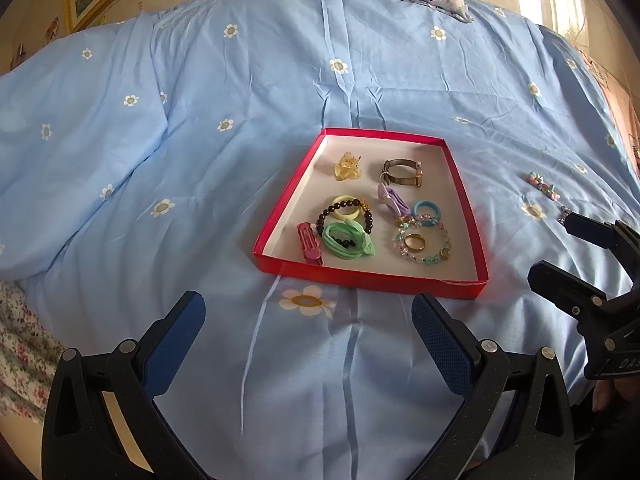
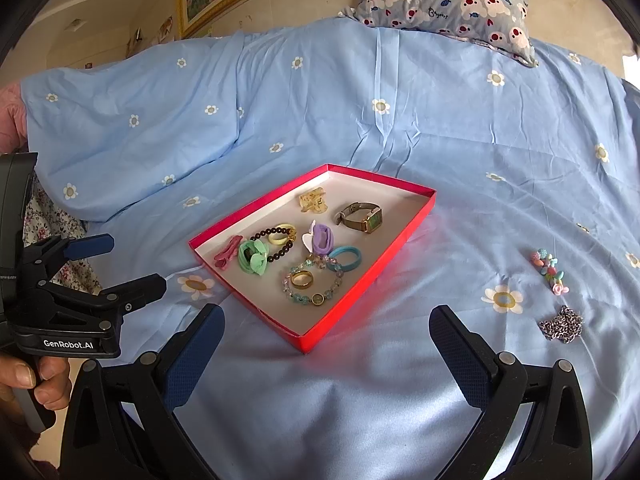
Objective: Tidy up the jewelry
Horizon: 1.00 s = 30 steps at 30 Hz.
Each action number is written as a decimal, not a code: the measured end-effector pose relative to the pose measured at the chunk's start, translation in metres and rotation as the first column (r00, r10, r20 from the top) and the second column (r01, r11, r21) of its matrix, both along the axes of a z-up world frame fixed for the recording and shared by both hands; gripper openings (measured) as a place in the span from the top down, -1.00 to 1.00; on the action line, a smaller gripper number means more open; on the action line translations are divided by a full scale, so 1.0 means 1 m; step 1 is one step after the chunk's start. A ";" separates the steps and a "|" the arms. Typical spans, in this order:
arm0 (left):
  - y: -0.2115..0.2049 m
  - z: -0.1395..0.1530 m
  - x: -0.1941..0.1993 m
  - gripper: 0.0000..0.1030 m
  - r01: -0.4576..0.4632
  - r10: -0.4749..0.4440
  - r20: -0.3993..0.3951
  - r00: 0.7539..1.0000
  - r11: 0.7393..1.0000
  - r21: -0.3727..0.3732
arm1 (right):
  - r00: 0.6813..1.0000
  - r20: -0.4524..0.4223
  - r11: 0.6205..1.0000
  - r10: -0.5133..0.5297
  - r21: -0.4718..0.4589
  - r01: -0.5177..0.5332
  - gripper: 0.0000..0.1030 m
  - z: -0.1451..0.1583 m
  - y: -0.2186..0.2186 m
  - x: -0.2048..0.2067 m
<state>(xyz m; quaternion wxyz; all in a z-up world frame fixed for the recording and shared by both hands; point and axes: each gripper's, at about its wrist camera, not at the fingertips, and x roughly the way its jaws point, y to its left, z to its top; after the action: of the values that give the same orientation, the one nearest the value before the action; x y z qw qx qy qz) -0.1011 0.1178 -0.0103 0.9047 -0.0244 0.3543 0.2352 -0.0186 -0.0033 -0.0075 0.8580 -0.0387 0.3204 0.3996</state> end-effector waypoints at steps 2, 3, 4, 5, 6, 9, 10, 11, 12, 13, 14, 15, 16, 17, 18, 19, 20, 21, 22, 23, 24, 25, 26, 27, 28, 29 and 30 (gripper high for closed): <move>0.000 -0.001 0.001 -1.00 0.002 -0.002 0.000 1.000 1.000 -0.001 | 1.000 0.000 1.000 -0.001 0.000 0.001 -1.00 0.000 0.000 0.000; 0.000 -0.001 0.001 -1.00 0.002 -0.002 0.000 1.000 1.000 0.000 | 1.000 0.000 1.000 0.000 0.000 0.000 -1.00 0.000 0.000 0.000; 0.000 -0.001 0.001 -1.00 0.002 -0.002 0.000 1.000 1.000 0.000 | 1.000 -0.001 1.000 -0.001 0.000 0.001 -1.00 0.000 0.000 0.000; 0.000 -0.001 0.001 -1.00 0.001 -0.001 0.000 1.000 1.000 0.001 | 1.000 -0.001 1.000 -0.001 0.000 0.001 -1.00 0.000 0.000 0.000; 0.000 0.000 0.001 -1.00 0.002 -0.002 0.000 1.000 1.000 0.000 | 1.000 -0.001 1.000 0.000 0.000 0.000 -1.00 0.000 0.000 0.000; 0.000 -0.001 0.001 -1.00 0.002 -0.002 -0.002 1.000 1.000 -0.002 | 1.000 -0.002 1.000 0.000 -0.001 0.000 -1.00 0.000 0.000 0.001; 0.000 -0.001 0.001 -1.00 0.003 -0.003 -0.002 1.000 1.000 -0.003 | 1.000 -0.002 1.000 -0.001 0.000 0.001 -1.00 0.000 0.000 0.001; -0.001 -0.001 0.001 -1.00 0.004 -0.004 -0.001 1.000 1.000 -0.002 | 1.000 -0.002 1.000 -0.001 0.000 0.001 -1.00 0.000 0.000 0.001; -0.001 -0.002 0.001 -1.00 0.006 -0.006 -0.002 1.000 1.000 -0.001 | 1.000 -0.002 1.000 -0.001 0.000 0.001 -1.00 0.000 0.000 0.001; -0.002 -0.003 0.002 -1.00 0.007 -0.007 -0.002 1.000 1.000 0.000 | 1.000 -0.002 1.000 -0.002 0.000 0.002 -1.00 -0.001 0.000 0.001; -0.002 -0.002 0.001 -1.00 0.007 -0.007 -0.002 1.000 1.000 -0.001 | 1.000 -0.002 1.000 -0.002 0.000 0.002 -1.00 -0.001 0.000 0.001; -0.002 -0.002 0.001 -1.00 0.008 -0.008 -0.001 1.000 1.000 -0.002 | 1.000 -0.003 1.000 -0.001 0.000 0.001 -1.00 0.000 0.000 0.001; -0.002 -0.002 0.001 -1.00 0.008 -0.008 -0.002 1.000 1.000 -0.003 | 1.000 -0.004 1.000 -0.001 0.000 0.001 -1.00 -0.001 0.000 0.001; -0.002 -0.003 0.002 -1.00 0.010 -0.010 -0.003 1.000 1.000 -0.002 | 1.000 -0.005 1.000 -0.002 -0.001 0.002 -1.00 -0.001 0.000 0.001; -0.003 -0.005 0.004 -1.00 0.013 -0.013 -0.004 1.000 1.000 -0.001 | 1.000 -0.006 1.000 -0.002 0.000 0.002 -1.00 -0.001 0.000 0.001; -0.002 -0.005 0.005 -1.00 0.015 -0.015 -0.005 1.000 1.000 -0.001 | 1.000 -0.007 1.000 -0.004 0.000 0.004 -1.00 -0.001 0.000 0.001; -0.004 -0.006 0.005 -1.00 0.016 -0.016 -0.005 1.000 1.000 -0.001 | 1.000 -0.006 1.000 -0.004 0.000 0.004 -1.00 -0.001 0.000 0.001; -0.003 -0.006 0.006 -1.00 0.017 -0.017 -0.006 1.000 1.000 -0.001 | 1.000 -0.006 1.000 -0.004 0.000 0.004 -1.00 -0.001 0.000 0.001; -0.004 -0.006 0.006 -1.00 0.017 -0.017 -0.006 1.000 1.000 -0.002 | 1.000 -0.006 1.000 -0.004 -0.001 0.004 -1.00 -0.001 0.001 0.001; -0.004 -0.006 0.006 -1.00 0.017 -0.017 -0.005 1.000 1.000 -0.002 | 1.000 -0.006 1.000 -0.004 -0.001 0.004 -1.00 -0.001 0.000 0.002; -0.004 -0.006 0.006 -1.00 0.017 -0.017 -0.005 1.000 1.000 -0.001 | 1.000 -0.007 1.000 -0.004 -0.001 0.004 -1.00 -0.001 0.000 0.002; -0.003 -0.005 0.006 -1.00 0.016 -0.016 -0.005 1.000 1.000 -0.001 | 1.000 -0.007 1.000 -0.005 -0.001 0.005 -1.00 -0.001 0.000 0.002; -0.003 -0.005 0.006 -1.00 0.016 -0.016 -0.005 1.000 1.000 -0.001 | 1.000 -0.007 1.000 -0.004 0.000 0.004 -1.00 -0.001 0.000 0.002; -0.004 -0.006 0.006 -1.00 0.017 -0.017 -0.004 1.000 1.000 -0.001 | 1.000 -0.008 1.000 -0.004 0.000 0.004 -1.00 -0.001 0.000 0.002; -0.003 -0.004 0.007 -1.00 0.017 -0.017 -0.005 1.000 1.000 -0.001 | 1.000 -0.008 1.000 -0.005 -0.001 0.005 -1.00 -0.001 0.000 0.002; -0.003 -0.004 0.007 -1.00 0.017 -0.017 -0.005 1.000 1.000 -0.001 | 1.000 -0.009 1.000 -0.006 -0.001 0.006 -1.00 -0.001 0.000 0.002; -0.004 -0.005 0.007 -1.00 0.018 -0.018 -0.004 1.000 1.000 0.000 | 1.000 -0.009 1.000 -0.007 0.000 0.007 -1.00 -0.001 0.000 0.003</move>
<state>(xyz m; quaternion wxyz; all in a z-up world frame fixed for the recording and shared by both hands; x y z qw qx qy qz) -0.0941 0.1134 -0.0157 0.9060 -0.0206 0.3565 0.2272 -0.0159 -0.0031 -0.0087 0.8579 -0.0359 0.3246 0.3967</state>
